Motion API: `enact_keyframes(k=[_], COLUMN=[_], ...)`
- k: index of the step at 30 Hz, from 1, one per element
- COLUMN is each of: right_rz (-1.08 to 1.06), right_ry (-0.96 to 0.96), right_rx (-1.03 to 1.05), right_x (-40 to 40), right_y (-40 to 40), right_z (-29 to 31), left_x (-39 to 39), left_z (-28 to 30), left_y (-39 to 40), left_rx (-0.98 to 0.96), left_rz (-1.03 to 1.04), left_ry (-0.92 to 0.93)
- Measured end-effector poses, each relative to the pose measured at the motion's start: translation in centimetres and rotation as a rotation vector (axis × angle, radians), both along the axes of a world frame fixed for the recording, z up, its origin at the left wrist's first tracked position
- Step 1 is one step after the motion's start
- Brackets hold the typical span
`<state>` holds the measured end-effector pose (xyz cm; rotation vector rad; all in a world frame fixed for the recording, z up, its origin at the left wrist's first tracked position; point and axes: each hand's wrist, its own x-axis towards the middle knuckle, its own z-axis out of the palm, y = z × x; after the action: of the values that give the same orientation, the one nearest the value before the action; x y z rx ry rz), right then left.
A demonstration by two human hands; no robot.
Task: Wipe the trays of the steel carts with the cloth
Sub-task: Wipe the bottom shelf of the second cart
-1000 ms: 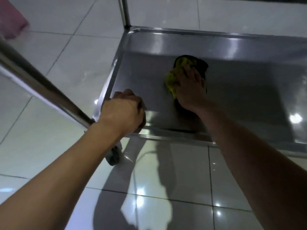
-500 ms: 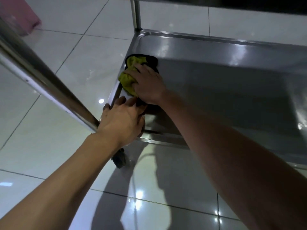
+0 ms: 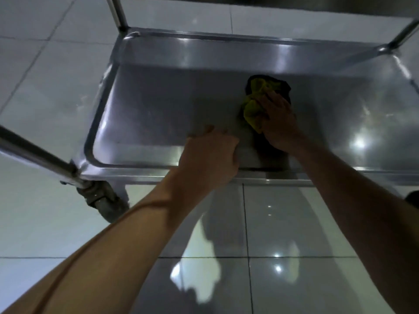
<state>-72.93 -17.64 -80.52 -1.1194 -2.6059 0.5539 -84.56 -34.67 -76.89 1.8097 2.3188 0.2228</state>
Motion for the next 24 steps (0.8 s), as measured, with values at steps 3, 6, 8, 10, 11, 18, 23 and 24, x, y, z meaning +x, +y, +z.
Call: enact_keyframes(k=[3,6,8,10,11,18,23,24], right_rz=[-0.139,-0.14,-0.11,-0.154,-0.171,-0.186,-0.164,-0.147], right_ry=[-0.074,-0.205,-0.245,-0.215,-0.205,-0.226,-0.356,-0.414], right_rx=[-0.016,0.015,0.064,0.064,0.058,0.001,-0.073,-0.085], right_x=[6.0,9.9,11.2,11.8,12.0,12.4,11.5,11.3], right_y=[0.1,-0.2,-1.1,-2.3,-3.0,-6.6,-8.3,-8.5], right_z=[0.2,-0.2,-0.1,0.3,0.3,0.9,2.1,2.4], left_x=[4.0,7.1,8.0,8.0,7.8,7.7,7.7,7.6], left_z=[0.3,0.1,-0.3,-0.9,-1.2,-2.6,-2.3,-2.1], left_y=[1.5,2.2,2.1,1.8,1.5,0.8,0.7,0.4], left_rx=[-0.052,-0.091,-0.092,-0.074,-0.064,-0.051,-0.068,-0.073], left_rz=[-0.104,-0.15,-0.136,-0.13,-0.132,-0.11,-0.079,-0.099], left_ry=[0.015,0.053,0.066,0.069,0.064,0.038,-0.026,-0.024])
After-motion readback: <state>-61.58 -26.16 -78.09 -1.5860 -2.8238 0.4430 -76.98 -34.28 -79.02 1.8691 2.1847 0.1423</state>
